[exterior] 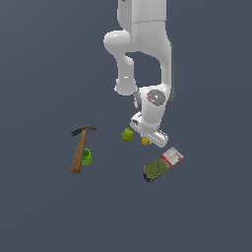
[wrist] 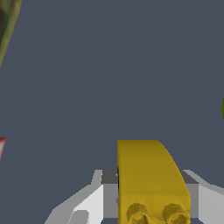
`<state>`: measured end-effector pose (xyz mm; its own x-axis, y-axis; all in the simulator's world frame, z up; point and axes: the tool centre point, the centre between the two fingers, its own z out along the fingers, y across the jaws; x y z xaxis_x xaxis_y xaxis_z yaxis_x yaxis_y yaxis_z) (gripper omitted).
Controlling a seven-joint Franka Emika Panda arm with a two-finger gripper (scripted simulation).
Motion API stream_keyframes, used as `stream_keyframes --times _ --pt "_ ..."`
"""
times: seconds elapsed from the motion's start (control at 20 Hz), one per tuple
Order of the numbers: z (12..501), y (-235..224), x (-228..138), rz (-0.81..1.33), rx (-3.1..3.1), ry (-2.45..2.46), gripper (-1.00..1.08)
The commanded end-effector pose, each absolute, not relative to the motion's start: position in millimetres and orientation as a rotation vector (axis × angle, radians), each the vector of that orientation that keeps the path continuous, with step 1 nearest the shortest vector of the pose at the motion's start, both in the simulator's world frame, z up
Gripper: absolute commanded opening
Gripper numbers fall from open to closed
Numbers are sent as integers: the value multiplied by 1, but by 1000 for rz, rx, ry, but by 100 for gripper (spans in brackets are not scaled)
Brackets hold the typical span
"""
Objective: Pick up a designated object from a clutter of objects.
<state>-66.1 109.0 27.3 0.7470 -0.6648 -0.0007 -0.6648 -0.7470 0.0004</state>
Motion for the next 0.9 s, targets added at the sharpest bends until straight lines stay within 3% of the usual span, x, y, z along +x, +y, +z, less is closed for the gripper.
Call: stream_keyframes --times 0.0,0.4,0.85 --pt "34 110 -66 0 2937 -1117 -100" --pt "78 117 -64 0 2937 -1118 -100" --pt "161 130 -60 1 2934 -1119 -100"
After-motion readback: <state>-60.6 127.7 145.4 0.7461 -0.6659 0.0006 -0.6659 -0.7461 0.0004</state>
